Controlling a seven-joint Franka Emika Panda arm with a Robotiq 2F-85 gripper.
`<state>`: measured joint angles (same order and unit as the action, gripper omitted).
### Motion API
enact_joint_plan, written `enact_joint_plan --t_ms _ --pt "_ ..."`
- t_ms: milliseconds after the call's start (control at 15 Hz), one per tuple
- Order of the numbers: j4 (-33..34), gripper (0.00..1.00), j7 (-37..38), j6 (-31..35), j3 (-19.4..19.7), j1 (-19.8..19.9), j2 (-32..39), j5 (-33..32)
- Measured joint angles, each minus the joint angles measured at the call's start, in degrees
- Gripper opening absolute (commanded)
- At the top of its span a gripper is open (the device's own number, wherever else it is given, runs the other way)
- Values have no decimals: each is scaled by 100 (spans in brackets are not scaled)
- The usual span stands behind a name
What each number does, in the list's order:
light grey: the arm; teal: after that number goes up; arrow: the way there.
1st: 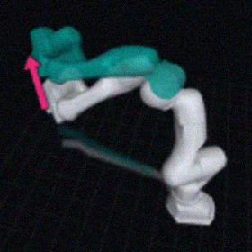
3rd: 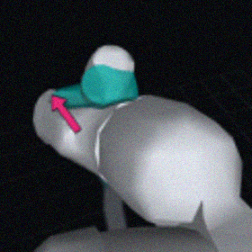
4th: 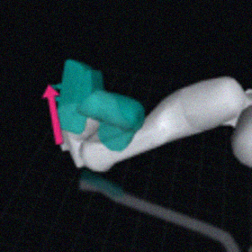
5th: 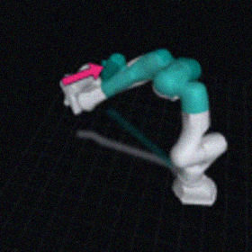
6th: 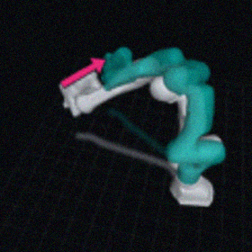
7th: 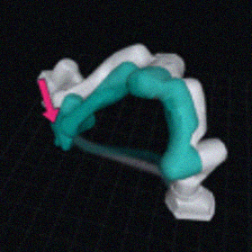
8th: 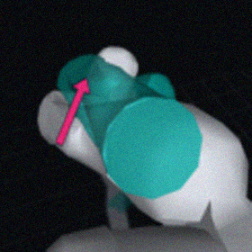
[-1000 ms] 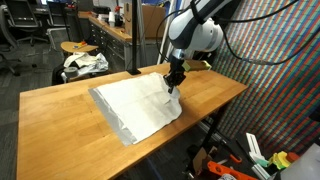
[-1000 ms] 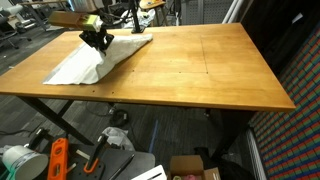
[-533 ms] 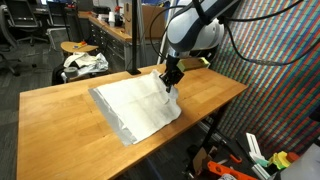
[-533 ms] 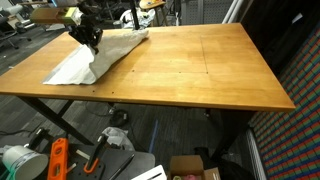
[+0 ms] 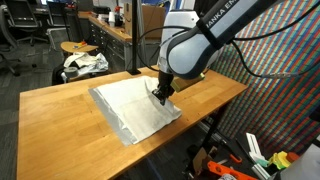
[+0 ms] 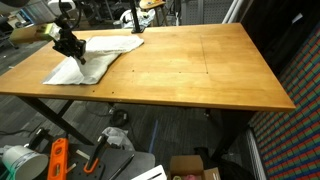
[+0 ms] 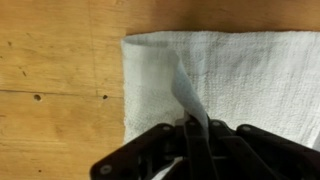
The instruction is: Fold the towel in half
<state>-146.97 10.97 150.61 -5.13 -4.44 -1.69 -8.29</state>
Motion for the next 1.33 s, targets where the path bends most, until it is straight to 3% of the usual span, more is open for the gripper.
enact_joint_plan --t_ms 267,533,600,800,933,1200,1333 --pt "-297 3 950 859 -266 -161 -10 -385" --pt "-393 7 2257 1224 -479 -208 -11 -1409" --pt "-393 29 2565 1228 -521 -209 -11 -1685" --pt "-400 49 3140 1118 -646 -233 -10 -2222" --pt "-439 64 2950 775 -767 -325 1 -2083" --pt "-585 95 1289 499 -959 -771 106 -566" --pt "-576 100 441 519 -1025 -931 181 154"
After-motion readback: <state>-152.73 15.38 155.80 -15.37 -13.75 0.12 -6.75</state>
